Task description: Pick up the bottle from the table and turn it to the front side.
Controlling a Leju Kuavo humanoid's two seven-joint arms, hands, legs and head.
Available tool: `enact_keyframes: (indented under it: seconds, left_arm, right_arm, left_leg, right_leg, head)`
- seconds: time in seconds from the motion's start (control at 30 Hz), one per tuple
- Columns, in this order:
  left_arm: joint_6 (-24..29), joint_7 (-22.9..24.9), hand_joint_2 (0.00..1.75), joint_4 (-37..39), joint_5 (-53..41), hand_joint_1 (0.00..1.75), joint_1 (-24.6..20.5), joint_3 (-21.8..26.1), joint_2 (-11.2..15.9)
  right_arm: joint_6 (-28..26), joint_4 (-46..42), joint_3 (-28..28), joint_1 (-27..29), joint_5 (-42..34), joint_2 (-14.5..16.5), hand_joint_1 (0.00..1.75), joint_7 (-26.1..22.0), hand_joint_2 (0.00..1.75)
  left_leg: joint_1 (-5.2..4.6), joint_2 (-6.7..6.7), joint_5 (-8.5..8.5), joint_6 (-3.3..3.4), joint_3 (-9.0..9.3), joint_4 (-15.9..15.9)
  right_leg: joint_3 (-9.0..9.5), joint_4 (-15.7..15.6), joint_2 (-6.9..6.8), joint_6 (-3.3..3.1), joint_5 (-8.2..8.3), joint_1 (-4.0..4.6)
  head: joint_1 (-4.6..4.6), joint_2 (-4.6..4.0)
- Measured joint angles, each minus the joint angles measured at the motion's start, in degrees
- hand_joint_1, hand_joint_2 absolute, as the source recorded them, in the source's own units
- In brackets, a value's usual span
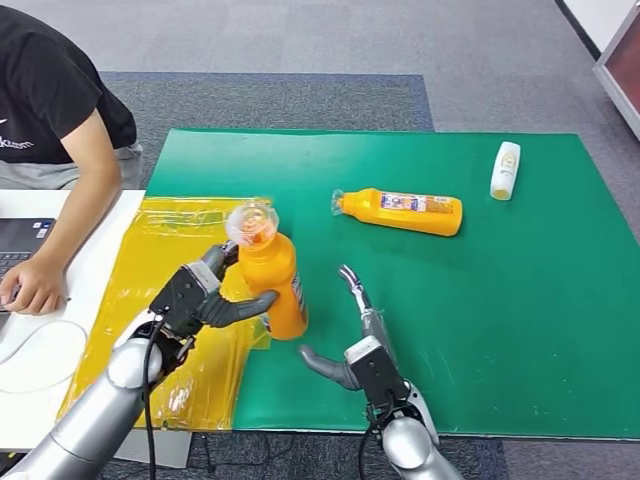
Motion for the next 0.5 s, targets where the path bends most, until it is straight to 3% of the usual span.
enact_keyframes:
  seconds: [0.2, 0.5]
  left_arm:
    - [-4.7, 3.3, 1.75, -0.1, -9.9, 1.75, -3.8, -1.3, 5.3]
    - [-9.2, 4.4, 1.75, -0.1, -15.2, 1.75, -6.6, -3.5, 12.5]
  right_arm:
    - [0.5, 0.0, -1.0, 0.8, 0.4, 0.1, 0.00, 0.1, 1.75]
    - [1.1, 0.0, -2.9, 2.2, 0.5, 1.0, 0.00, 0.2, 1.75]
  left_leg:
    - [0.01, 0.01, 0.04, -0.06, 0.00, 0.0]
    - [0.01, 0.01, 0.05, -0.07, -0.04, 0.0]
  right_leg:
    - [-0.04, 0.0, 0.02, -0.04, 0.02, 0.01]
    - [-0.07, 0.0, 0.01, -0.04, 0.02, 0.01]
  head:
    - [-0.01, 0.00]
    - [0.00, 0.00]
